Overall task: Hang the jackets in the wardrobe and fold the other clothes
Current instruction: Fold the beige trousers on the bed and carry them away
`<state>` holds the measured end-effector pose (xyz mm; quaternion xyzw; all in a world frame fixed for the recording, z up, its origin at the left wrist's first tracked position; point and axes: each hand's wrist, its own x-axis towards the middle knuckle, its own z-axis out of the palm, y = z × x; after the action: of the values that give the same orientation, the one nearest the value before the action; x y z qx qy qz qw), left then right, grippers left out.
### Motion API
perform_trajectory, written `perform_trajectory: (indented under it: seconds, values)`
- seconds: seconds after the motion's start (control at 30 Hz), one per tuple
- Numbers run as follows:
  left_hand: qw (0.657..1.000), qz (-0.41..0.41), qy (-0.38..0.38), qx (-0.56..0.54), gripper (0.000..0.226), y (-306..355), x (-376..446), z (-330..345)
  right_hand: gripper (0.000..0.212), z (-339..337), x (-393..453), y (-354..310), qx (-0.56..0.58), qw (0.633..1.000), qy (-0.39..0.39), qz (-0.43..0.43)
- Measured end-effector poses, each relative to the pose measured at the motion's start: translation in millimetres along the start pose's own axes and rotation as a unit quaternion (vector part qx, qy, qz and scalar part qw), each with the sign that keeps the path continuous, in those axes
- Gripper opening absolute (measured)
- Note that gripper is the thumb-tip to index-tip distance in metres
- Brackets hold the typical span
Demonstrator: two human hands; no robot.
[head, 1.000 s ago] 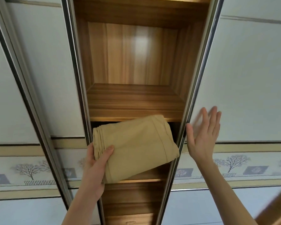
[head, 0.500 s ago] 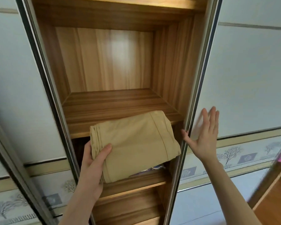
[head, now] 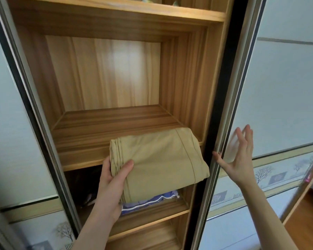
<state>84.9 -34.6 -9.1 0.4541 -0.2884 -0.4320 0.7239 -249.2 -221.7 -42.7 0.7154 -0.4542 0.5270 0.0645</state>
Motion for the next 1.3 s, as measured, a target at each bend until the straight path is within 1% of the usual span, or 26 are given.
perform_trajectory:
  seconds: [0.23, 0.33, 0.43, 0.5, 0.57, 0.6, 0.67, 0.7, 0.73, 0.77, 0.8, 0.83, 0.87, 0.9, 0.93, 0.97, 1.0, 1.03, 1.07, 1.17, 1.3]
  values:
    - [1.0, -0.001, -0.005, 0.012, 0.046, -1.9, 15.6, 10.8, 0.104, -7.3, 5.4, 6.6, -0.01, 1.0, -0.006, 0.021]
    - [1.0, -0.001, -0.005, 0.012, 0.048, -1.5, 21.0, 14.2, 0.106, -9.0, 5.4, 7.4, -0.004, 1.0, -0.013, 0.025]
    - [1.0, -0.004, -0.007, 0.009, 0.056, 0.1, 24.2, 16.8, 0.108, -8.8, 4.0, 8.0, -0.013, 1.0, -0.02, 0.008]
    - [1.0, -0.009, -0.007, 0.012, 0.053, 0.3, 26.3, 16.2, 0.107, -7.8, 3.6, 7.9, -0.03, 0.999, -0.02, 0.003]
    - [1.0, -0.013, -0.006, 0.016, 0.053, 1.5, 27.6, 14.9, 0.098, -8.0, 1.8, 1.8, -0.051, 0.999, 0.012, 0.001]
    - [1.0, -0.015, -0.007, 0.016, 0.055, 2.7, 28.2, 14.2, 0.088, -7.8, -0.1, -4.8, -0.055, 0.997, 0.046, -0.004]
    - [1.0, -0.019, -0.011, 0.014, 0.059, 5.5, 29.1, 12.9, 0.059, -6.1, -8.1, -26.0, -0.027, 0.992, 0.123, -0.005]
    - [1.0, -0.02, -0.014, 0.013, 0.059, 7.7, 29.8, 12.2, 0.043, -5.3, -11.7, -40.1, 0.005, 0.99, 0.139, 0.013]
    - [1.0, -0.019, -0.018, 0.012, 0.056, 10.1, 31.2, 11.4, 0.031, -5.7, -13.8, -56.6, 0.043, 0.99, 0.126, 0.042]
    - [1.0, -0.015, -0.021, 0.009, 0.051, 13.0, 32.7, 11.0, 0.03, -7.4, -13.5, -75.4, 0.081, 0.99, 0.089, 0.079]
    - [1.0, -0.01, -0.025, 0.007, 0.047, 15.1, 34.9, 10.3, 0.039, -9.0, -11.8, -94.0, 0.125, 0.984, 0.032, 0.124]
    - [1.0, -0.006, -0.027, 0.005, 0.044, 17.9, 37.1, 10.2, 0.054, -10.8, -8.9, -110.8, 0.179, 0.967, -0.038, 0.179]
    - [1.0, -0.002, -0.029, 0.004, 0.042, 20.7, 39.5, 10.0, 0.066, -12.3, -4.5, -124.0, 0.239, 0.934, -0.118, 0.24]
    - [1.0, 0.002, -0.029, 0.004, 0.041, 23.9, 41.8, 10.1, 0.073, -12.4, -0.1, -133.4, 0.311, 0.879, -0.205, 0.298]
    - [1.0, 0.005, -0.028, 0.006, 0.042, 26.9, 44.7, 9.8, 0.072, -11.3, 4.3, -141.3, 0.385, 0.812, -0.282, 0.337]
    - [1.0, 0.008, -0.027, 0.009, 0.043, 30.6, 47.2, 9.6, 0.067, -9.3, 8.3, -147.5, 0.446, 0.753, -0.33, 0.354]
    - [0.999, 0.011, -0.028, 0.013, 0.044, 34.7, 50.3, 9.7, 0.06, -6.8, 13.0, -151.0, 0.489, 0.716, -0.345, 0.36]
    - [0.999, 0.014, -0.028, 0.017, 0.044, 39.5, 53.9, 9.4, 0.054, -2.5, 18.7, -152.5, 0.516, 0.7, -0.337, 0.36]
    - [0.999, 0.016, -0.03, 0.022, 0.044, 43.5, 59.1, 9.0, 0.055, 3.5, 25.5, -152.7, 0.528, 0.702, -0.315, 0.36]
    - [0.999, 0.011, -0.028, 0.035, 0.041, 56.9, 76.8, 9.8, 0.065, 23.2, 50.8, -159.5, 0.513, 0.741, -0.245, 0.358]
    - [0.998, -0.011, -0.008, 0.061, 0.039, 67.5, 106.2, 11.8, 0.073, 48.4, 79.0, -167.5, 0.472, 0.781, -0.22, 0.344]
